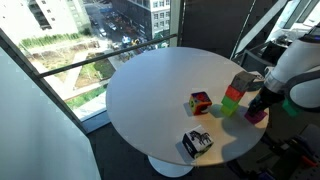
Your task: Put the purple toy block on top of the stacked toy blocks
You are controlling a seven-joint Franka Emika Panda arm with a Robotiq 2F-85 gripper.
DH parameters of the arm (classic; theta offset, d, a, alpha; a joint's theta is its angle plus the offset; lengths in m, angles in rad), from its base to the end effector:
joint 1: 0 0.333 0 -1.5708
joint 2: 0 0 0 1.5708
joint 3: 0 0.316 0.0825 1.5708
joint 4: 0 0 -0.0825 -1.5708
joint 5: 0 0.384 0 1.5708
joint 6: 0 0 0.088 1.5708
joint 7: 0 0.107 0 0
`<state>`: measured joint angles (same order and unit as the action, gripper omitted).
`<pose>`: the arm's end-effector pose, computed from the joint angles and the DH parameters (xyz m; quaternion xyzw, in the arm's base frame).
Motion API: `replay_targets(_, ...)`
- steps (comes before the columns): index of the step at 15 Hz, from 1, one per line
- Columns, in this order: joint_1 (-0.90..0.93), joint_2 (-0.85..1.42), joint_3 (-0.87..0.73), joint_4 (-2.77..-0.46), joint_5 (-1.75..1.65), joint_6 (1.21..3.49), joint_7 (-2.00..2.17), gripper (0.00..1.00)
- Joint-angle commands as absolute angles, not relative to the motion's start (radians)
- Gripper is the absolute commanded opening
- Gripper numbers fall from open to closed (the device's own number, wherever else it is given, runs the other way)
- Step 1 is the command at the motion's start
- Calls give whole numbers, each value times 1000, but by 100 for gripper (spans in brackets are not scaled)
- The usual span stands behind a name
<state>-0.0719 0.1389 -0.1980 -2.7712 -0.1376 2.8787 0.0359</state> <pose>0.3658 -0.0969 0.1707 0.9958 -0.0853 -0.0187 0.0285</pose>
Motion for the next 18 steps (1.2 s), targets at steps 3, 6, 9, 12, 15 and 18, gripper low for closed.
replay_targets(3,-81,14,-208,-2780,-203,2728,79,31)
replay_targets(6,-94,-44,-193,-2778,-195,2662,73,31)
replay_targets(9,-108,-105,-178,-2778,-198,2594,73,31)
replay_targets(12,-120,-163,-160,-2779,-196,2524,73,31)
replay_targets(15,-129,-210,-143,-2773,-185,2469,68,31)
replay_targets(18,-133,-250,-131,-2763,-176,2422,66,31)
